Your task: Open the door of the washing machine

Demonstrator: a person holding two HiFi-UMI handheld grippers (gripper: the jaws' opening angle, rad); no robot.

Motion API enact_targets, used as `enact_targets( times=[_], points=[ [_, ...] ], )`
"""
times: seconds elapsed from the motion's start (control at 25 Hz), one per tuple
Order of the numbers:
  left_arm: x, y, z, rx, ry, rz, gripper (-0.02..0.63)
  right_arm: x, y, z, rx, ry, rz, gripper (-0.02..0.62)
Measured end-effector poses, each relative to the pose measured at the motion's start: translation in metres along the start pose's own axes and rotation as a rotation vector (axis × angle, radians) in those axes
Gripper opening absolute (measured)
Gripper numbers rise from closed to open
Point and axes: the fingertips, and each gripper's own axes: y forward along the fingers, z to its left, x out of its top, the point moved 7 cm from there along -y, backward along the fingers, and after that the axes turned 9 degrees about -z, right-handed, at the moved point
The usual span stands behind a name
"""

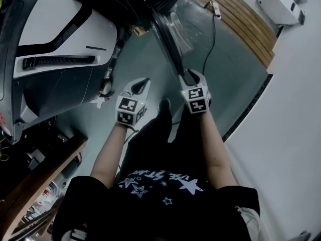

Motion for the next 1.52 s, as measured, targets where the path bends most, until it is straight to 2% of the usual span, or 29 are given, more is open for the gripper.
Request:
enact_targets(
  times=[0.28, 0.44, 0.64, 0.88, 1.08, 1.28, 1.4, 1.52],
  points=[
    [0.042, -0.01, -0.006, -0.012, 0.025, -0.077, 0.011, 0.049, -0.047, -0.022, -0.086, 0.022, -0.1, 0.161],
    [0.069, -0.018, -0.008, -0.026, 0.029, -0.122, 0.011, 0.082, -0.07, -0.034, -0.128, 0.022, -0.153, 0.117],
    [0.101, -0.025, -0.012, -0.045, 0.03, -0.185, 0.011, 0.121, -0.098, -0.05, -0.241, 0.006, -0.257, 0.007],
    [0.129, -0.032, -0.013, -0.045, 0.034, -0.237, 0.011, 0.16, -0.124, -0.06, -0.297, -0.014, -0.333, 0.005],
    [0.15, -0.044, -0.019, -0.051, 0.065, -0.296, 0.011, 0.188, -0.144, -0.062, -0.297, -0.047, -0.381, 0.005],
    [0.156, -0.058, -0.026, -0.049, 0.084, -0.33, 0.011, 0.202, -0.162, -0.061, -0.274, -0.077, -0.416, 0.005],
    [0.161, -0.06, -0.025, -0.042, 0.093, -0.34, 0.011, 0.208, -0.165, -0.062, -0.247, -0.059, -0.439, 0.005],
    [0.162, -0.061, -0.026, -0.043, 0.09, -0.343, 0.011, 0.203, -0.162, -0.059, -0.233, -0.065, -0.417, 0.005]
  ],
)
